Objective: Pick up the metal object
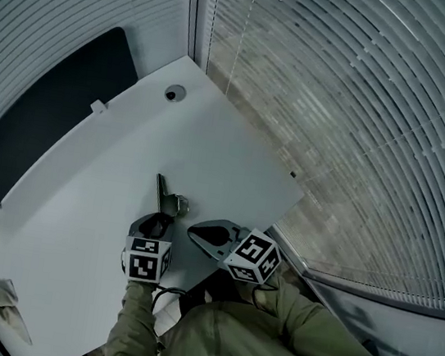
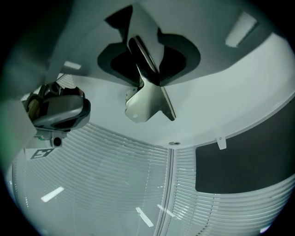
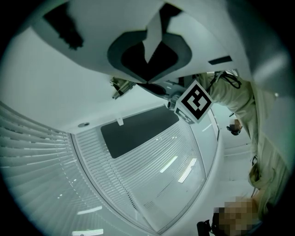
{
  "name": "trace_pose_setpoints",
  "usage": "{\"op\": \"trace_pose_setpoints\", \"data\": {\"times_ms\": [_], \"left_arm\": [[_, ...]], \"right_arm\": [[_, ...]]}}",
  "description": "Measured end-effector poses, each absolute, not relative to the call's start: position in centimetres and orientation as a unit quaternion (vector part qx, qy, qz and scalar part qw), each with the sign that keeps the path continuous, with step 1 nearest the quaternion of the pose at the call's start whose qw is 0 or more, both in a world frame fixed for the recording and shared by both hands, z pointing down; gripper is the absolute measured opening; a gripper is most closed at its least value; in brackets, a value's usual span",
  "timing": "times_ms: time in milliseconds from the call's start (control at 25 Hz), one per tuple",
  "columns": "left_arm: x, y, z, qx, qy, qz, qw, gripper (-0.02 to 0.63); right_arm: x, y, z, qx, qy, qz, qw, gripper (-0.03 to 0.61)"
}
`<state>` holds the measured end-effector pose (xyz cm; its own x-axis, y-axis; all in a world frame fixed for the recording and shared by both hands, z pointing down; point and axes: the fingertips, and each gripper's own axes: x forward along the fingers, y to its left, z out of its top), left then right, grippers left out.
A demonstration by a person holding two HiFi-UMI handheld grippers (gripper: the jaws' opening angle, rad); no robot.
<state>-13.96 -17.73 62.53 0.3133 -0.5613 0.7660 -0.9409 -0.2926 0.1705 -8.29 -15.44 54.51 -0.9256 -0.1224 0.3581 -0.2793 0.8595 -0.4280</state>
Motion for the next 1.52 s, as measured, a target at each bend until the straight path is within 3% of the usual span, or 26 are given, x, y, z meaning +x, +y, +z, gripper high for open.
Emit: {"op": "trace_pose_setpoints", "data": {"times_ms": [400, 1120, 1520], "left_arm": [[-13.5, -16.6, 59.0, 0.764, -0.509, 0.198, 0.344, 0.126], [-14.0, -15.0, 43.2, 0.823, -0.547, 0.031, 0.147, 0.124], [-11.7, -11.5, 42.8, 0.832, -0.540, 0.033, 0.127, 0.123]], "right_arm": [[-8.0, -15.8, 52.8, 0.114, -0.955, 0.224, 0.156, 0.005], [-7.9, -16.3, 46.4, 0.082, -0.981, 0.151, 0.087, 0.005], [-7.2, -13.7, 45.5, 0.067, -0.986, 0.133, 0.079, 0.005]]}}
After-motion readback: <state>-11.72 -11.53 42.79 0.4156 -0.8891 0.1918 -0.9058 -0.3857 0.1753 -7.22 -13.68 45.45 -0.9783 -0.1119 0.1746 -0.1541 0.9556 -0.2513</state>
